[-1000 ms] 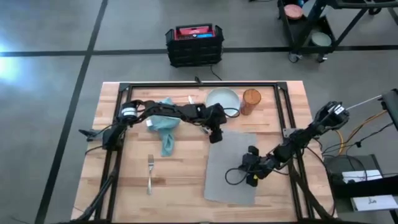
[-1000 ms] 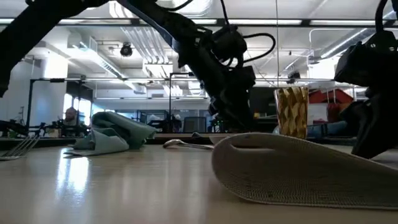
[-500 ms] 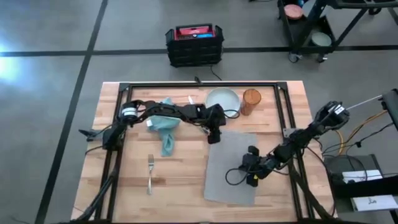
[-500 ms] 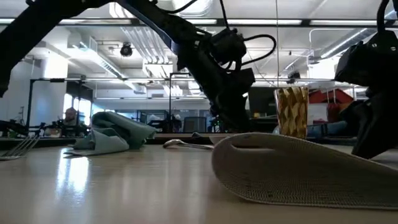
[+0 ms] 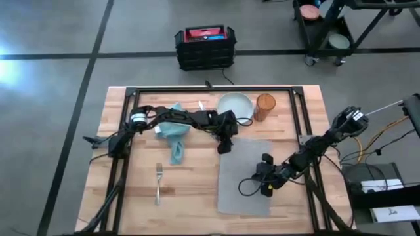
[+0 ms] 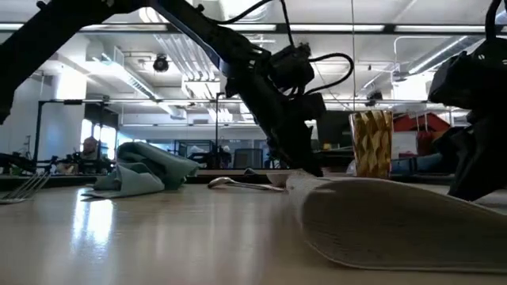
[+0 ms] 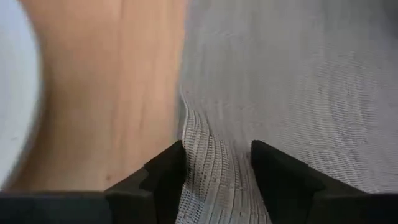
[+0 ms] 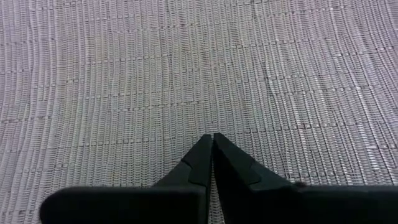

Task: Set table place
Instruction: Prepare the gray placemat

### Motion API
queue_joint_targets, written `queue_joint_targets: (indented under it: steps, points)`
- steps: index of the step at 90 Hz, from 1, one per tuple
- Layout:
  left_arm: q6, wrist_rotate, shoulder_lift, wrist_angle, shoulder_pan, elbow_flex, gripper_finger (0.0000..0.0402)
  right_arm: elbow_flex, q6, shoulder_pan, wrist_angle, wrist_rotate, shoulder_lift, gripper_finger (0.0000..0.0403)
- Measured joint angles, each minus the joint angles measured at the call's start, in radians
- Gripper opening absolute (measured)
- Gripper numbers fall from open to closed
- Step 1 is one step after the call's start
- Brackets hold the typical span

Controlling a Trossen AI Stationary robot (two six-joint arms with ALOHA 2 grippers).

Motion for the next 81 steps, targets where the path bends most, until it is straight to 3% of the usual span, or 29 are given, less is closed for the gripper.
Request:
queue_joint_targets:
  steps: [18,37,62,81]
  points:
    - [0.0,0.092,-0.001,0.008,-0.004,0.003,0.0089,0.0,-0.006,0.0,0.0,0.003,0.0,0.0002]
    - [0.005,0.099,-0.004,-0.002,-0.005,0.003,0.0009,0.003,-0.023,-0.002,-0.027,-0.006,-0.05,0.0002]
    - [0.108,0.1,-0.103,-0.103,-0.037,0.002,0.0001,0.058,0.059,-0.002,-0.358,0.01,-0.364,0.0002]
    - [0.168,0.101,-0.164,-0.133,-0.068,0.002,0.0,0.05,0.124,-0.002,-0.469,0.067,-0.558,0.0002]
